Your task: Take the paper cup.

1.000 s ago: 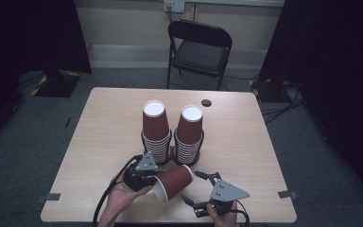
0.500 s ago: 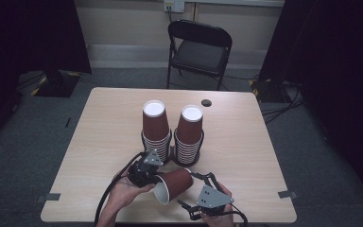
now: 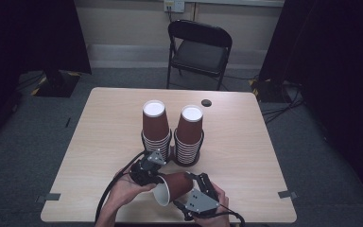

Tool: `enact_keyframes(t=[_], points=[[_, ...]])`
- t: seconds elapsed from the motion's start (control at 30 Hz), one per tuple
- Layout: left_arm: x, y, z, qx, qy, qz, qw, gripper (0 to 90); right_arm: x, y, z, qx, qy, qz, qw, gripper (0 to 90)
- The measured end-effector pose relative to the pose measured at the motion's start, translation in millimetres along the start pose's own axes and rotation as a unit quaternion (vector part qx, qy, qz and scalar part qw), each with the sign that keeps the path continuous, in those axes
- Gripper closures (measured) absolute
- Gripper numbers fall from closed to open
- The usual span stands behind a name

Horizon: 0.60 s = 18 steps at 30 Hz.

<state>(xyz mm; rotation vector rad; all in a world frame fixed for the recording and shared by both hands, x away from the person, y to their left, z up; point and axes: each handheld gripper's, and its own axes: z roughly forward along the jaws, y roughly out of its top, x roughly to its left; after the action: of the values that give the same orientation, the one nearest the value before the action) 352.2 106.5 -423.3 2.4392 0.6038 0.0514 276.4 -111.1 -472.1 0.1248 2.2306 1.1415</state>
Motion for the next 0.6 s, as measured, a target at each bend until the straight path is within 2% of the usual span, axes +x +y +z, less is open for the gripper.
enact_keyframes(t=[0.33,0.37,0.47,0.53,0.6], points=[[1.7,1.4,-0.7,-0.003,-0.007,-0.003,1.0000,86.6,8.5,8.6,12.2,0.003,-0.007,-0.025,0.9996,7.0],[1.2,1.1,-0.2,-0.008,-0.009,-0.012,0.9999,86.6,9.1,9.1,13.4,0.005,-0.010,-0.027,0.9996,6.9],[1.1,1.8,-0.4,-0.015,-0.017,-0.013,0.9997,86.7,10.5,11.6,17.4,0.006,-0.015,-0.034,0.9993,6.9],[1.9,1.8,-0.9,-0.016,-0.013,-0.018,0.9996,86.7,11.8,14.0,20.1,0.008,-0.026,-0.037,0.9990,6.7],[3.3,1.7,-1.6,-0.017,-0.014,-0.020,0.9996,86.7,11.4,14.8,21.3,0.009,-0.026,-0.037,0.9989,6.7]])
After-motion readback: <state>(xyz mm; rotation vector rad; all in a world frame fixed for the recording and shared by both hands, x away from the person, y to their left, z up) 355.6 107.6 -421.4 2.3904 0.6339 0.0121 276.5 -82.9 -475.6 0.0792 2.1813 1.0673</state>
